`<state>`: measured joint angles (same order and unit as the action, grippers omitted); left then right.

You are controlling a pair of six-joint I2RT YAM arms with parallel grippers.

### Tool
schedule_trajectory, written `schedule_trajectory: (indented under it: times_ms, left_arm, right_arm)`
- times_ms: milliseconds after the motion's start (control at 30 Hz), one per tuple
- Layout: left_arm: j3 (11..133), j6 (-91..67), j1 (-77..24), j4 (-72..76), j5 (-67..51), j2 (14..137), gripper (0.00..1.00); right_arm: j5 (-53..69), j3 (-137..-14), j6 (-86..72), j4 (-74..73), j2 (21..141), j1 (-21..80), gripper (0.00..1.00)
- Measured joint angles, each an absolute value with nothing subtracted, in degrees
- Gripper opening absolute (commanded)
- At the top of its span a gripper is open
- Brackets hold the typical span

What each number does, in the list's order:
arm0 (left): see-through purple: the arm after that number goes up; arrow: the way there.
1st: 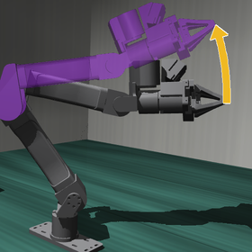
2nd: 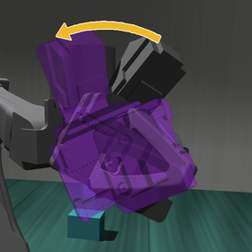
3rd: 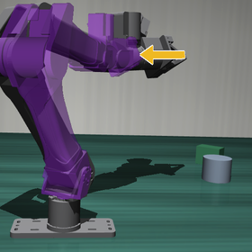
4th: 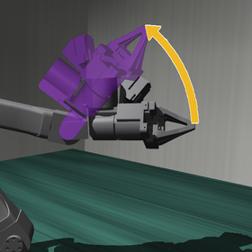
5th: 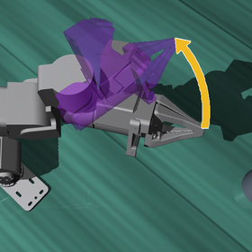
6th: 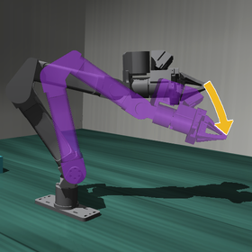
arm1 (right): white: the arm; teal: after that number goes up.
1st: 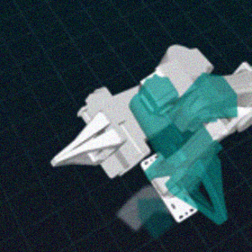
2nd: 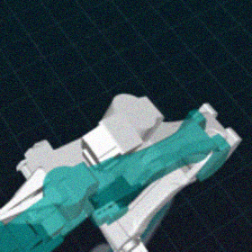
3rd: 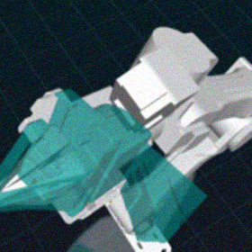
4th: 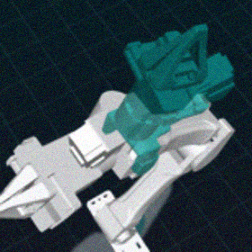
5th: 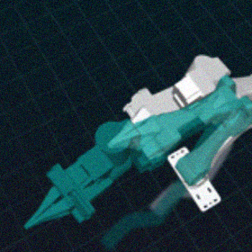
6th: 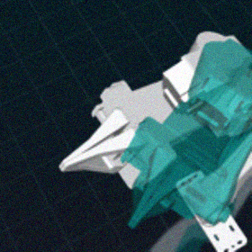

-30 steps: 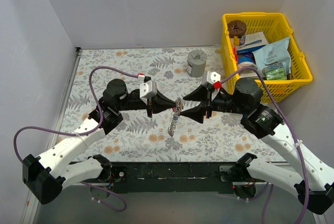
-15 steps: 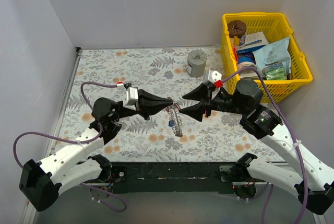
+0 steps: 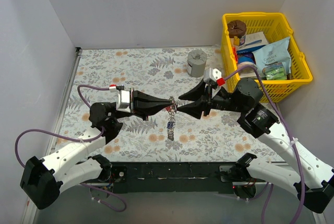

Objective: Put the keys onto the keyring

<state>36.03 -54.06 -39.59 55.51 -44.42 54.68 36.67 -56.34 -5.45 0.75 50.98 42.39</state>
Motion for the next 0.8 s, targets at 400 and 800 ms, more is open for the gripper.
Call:
schedule_trajectory:
  times_ms: [400, 800]
  left_arm:
    - [36.03, -53.58, -39.59, 55.27, -45.08, 55.05, 0.00]
    - [36.03, -53.39, -39.59, 55.18, -46.13, 55.51, 0.00]
  right_arm:
    - [40.42, -56.36, -7.53, 3.55, 51.09, 42.39, 0.42]
    - [42.44, -56.36, -9.63, 6.44, 50.63, 42.39, 0.21]
